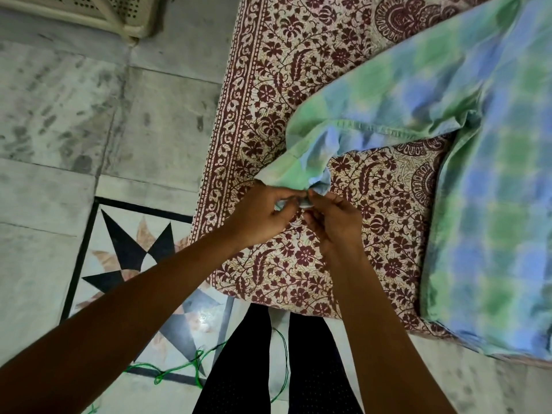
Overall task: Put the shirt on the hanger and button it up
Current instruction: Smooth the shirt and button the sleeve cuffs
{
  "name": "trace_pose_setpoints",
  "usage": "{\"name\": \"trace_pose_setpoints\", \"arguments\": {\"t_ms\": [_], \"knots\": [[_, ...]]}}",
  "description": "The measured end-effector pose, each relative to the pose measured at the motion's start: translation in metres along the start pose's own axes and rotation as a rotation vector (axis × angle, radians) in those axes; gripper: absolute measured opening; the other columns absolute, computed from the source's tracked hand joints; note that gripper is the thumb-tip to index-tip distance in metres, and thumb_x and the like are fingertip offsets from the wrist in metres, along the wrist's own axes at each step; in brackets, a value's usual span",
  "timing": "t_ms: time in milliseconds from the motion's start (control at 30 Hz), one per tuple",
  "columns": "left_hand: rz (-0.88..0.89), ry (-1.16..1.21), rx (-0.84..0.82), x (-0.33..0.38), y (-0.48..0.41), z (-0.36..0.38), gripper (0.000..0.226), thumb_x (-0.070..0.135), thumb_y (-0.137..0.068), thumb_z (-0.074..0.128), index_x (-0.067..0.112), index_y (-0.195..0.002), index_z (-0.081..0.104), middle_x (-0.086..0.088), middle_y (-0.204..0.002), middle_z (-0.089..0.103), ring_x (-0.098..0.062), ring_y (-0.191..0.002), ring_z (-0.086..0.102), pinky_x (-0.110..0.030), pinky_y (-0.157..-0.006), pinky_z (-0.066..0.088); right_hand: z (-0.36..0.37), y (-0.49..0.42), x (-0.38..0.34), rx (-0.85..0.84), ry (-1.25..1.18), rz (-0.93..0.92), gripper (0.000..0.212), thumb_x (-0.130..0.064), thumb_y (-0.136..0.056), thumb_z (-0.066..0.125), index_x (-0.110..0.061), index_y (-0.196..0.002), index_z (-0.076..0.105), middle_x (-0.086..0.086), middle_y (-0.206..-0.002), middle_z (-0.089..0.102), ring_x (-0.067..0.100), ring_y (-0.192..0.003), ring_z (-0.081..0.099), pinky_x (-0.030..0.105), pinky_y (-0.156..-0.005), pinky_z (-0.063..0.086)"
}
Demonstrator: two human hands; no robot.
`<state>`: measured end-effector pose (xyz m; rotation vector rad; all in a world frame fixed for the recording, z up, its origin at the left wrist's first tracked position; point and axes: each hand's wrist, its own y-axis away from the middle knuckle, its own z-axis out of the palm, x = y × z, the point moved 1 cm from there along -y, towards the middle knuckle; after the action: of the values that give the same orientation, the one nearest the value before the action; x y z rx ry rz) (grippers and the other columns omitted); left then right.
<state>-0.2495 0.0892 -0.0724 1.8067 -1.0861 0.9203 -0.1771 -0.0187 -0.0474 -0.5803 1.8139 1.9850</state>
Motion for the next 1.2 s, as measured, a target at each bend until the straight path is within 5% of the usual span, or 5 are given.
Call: {"name": "trace_pose_setpoints", "arguments": {"t_ms": [267,367,500,700,1200], "knots": [[-0.458,0.721,0.185,0.019,-0.008,-0.009,0.023,-0.003,-0.078,0.064,0.015,-0.091,0.067,-0.008,-0.116,0.064,-0.02,-0.101,0.062,-0.023,-0.074,0.057,0.0,-0.001,0.006,-0.089,-0.08,-0.087,0.028,0.01,-0.075,0.065,-0.012,-0.084,0.051,0.003,-0.074,0.065,0.004,-0.052,0.056,0.014,-0.046,0.043],[-0.296,0.448,0.258,0.021,-0.007,-0.011,0.025,0.004,-0.076,0.07,0.018,-0.096,0.068,-0.002,-0.102,0.068,-0.021,-0.093,0.066,-0.035,-0.08,0.058,0.001,0.0,0.006,-0.069,-0.134,-0.139,0.034,0.013,-0.072,0.066,-0.014,-0.08,0.048,0.005,-0.075,0.065,0.008,-0.058,0.059,0.015,-0.046,0.047],[-0.115,0.14,0.31,0.022,-0.006,-0.008,0.025,0.011,-0.076,0.073,0.025,-0.096,0.068,0.009,-0.08,0.068,-0.038,-0.065,0.065,-0.045,-0.06,0.055,0.002,0.002,0.008,-0.062,-0.146,-0.202,0.036,0.014,-0.072,0.066,-0.016,-0.078,0.046,0.007,-0.076,0.065,0.015,-0.067,0.061,0.018,-0.052,0.052],[-0.054,0.081,0.29,0.026,-0.003,-0.008,0.016,0.013,-0.079,0.071,0.015,-0.095,0.073,0.003,-0.078,0.071,-0.011,-0.043,0.052,-0.015,-0.041,0.038,-0.001,0.002,0.007,-0.073,-0.091,-0.292,0.038,0.02,-0.075,0.06,-0.014,-0.079,0.046,0.003,-0.067,0.065,0.004,-0.058,0.063,0.016,-0.055,0.051],[-0.079,-0.004,0.31,0.028,-0.009,-0.01,0.007,0.008,-0.076,0.073,0.007,-0.083,0.074,0.01,-0.065,0.06,0.017,-0.046,0.048,0.002,-0.047,0.028,0.008,0.005,0.011,-0.094,-0.042,-0.353,0.037,0.017,-0.08,0.057,-0.018,-0.084,0.045,-0.007,-0.055,0.067,0.0,-0.058,0.063,0.015,-0.062,0.052]]}}
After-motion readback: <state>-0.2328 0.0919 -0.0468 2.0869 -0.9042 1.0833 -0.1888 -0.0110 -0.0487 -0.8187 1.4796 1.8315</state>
